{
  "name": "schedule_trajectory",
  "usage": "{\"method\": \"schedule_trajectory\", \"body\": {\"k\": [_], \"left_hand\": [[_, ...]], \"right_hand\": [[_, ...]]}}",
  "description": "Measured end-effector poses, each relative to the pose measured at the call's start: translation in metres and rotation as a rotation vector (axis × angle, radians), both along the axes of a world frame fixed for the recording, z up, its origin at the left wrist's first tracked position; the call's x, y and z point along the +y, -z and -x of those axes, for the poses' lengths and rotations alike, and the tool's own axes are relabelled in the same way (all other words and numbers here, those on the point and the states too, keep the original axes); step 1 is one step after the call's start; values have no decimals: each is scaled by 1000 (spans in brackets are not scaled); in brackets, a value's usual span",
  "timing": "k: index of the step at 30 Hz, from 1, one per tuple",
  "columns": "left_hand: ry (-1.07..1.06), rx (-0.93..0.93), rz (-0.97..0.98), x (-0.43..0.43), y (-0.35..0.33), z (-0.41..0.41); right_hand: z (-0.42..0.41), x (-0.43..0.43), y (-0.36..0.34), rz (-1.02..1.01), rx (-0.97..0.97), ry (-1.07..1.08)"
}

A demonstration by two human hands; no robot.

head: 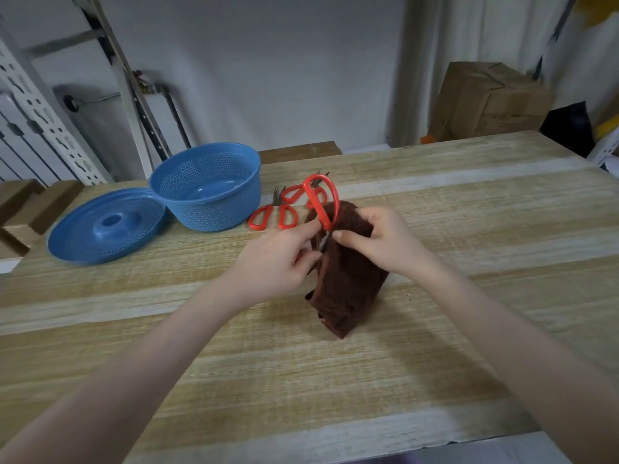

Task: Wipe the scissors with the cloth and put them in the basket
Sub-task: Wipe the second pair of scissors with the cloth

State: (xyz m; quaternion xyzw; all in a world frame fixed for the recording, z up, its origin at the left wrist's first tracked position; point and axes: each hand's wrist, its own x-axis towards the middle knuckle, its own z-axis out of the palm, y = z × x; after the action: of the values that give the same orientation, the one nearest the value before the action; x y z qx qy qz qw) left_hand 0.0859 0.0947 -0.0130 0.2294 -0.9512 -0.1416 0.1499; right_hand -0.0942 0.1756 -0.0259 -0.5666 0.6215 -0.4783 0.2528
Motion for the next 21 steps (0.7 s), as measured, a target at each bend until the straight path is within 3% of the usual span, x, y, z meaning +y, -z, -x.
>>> {"method": "schedule_trajectory", "body": {"k": [4,7,13,18,21], "left_hand": [[-16,-27,-13,-5,2,-9],[-39,18,-39,-11,-4,-12],[-90,20,-12,-20,-8,-15],[-81,2,16,-14,-7,-9],[-79,2,23,-13,-6,-12]], "right_hand": [[19,4,-7,-136,32,-74],[31,-1,-10,-93,120,-17],[23,-5,-8,77,-82,65],[0,-19,2,115,741,24],[-3,-22,-2,216,798,0]]}}
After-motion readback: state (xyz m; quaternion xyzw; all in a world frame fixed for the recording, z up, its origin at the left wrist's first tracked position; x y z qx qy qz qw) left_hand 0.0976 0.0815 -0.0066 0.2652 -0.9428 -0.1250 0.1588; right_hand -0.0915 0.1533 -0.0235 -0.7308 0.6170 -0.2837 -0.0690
